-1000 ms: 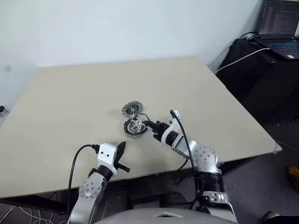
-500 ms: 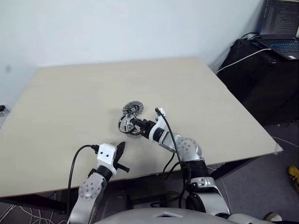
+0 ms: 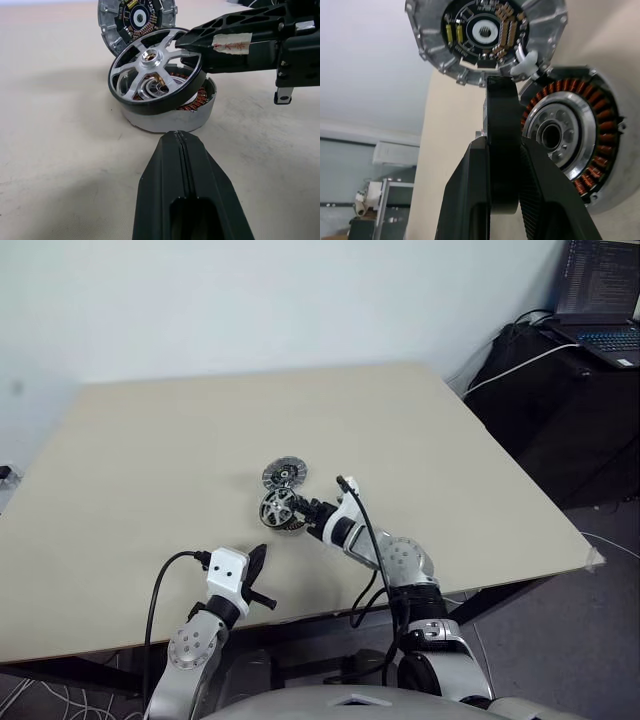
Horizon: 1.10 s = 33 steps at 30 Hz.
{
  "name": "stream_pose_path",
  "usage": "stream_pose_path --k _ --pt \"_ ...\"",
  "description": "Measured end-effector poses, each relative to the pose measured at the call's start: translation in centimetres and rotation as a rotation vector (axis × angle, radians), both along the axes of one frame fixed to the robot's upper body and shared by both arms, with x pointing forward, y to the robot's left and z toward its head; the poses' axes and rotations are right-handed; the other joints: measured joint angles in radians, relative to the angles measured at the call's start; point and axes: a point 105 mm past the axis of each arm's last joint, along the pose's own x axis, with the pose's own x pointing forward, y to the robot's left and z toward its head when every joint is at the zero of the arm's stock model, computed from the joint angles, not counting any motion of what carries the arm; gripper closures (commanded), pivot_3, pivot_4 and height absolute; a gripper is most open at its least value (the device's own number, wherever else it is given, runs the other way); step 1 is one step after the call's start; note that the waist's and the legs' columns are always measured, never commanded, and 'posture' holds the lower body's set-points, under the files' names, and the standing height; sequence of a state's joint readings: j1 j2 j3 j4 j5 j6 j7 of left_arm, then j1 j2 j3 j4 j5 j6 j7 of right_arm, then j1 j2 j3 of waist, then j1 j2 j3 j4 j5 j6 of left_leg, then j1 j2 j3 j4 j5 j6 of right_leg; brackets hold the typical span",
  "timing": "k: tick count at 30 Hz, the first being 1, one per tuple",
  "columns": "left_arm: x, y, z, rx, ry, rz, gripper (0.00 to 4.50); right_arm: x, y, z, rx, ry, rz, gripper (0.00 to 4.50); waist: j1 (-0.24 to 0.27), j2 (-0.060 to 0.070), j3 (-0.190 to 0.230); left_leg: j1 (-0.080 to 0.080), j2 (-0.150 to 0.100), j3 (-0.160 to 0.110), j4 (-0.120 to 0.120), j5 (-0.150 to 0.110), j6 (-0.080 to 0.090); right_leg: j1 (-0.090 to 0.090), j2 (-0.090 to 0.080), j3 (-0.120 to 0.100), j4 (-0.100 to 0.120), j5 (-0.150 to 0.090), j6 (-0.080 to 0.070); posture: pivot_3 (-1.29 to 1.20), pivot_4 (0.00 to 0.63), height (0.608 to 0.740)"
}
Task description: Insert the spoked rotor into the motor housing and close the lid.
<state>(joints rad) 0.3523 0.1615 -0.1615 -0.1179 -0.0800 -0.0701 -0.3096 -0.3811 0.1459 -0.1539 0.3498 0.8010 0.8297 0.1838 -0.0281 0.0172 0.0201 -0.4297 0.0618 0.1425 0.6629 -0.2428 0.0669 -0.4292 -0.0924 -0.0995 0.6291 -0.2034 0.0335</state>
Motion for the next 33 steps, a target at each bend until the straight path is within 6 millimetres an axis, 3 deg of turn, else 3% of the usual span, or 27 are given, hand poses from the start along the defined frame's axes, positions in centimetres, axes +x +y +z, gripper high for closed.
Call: stream_pose_path --k 33 --pt "0.0 -0.2 0.1 -0.002 -0.003 -0.015 4.5 0.5 -0.8 -0.8 0.013 0.028 -0.026 4.08 0.009 0.0 0.0 0.0 0.0 0.0 0.001 0.0 0.0 0.0 -0.001 0.0 0.0 0.0 0.0 0.0 0.0 0.74"
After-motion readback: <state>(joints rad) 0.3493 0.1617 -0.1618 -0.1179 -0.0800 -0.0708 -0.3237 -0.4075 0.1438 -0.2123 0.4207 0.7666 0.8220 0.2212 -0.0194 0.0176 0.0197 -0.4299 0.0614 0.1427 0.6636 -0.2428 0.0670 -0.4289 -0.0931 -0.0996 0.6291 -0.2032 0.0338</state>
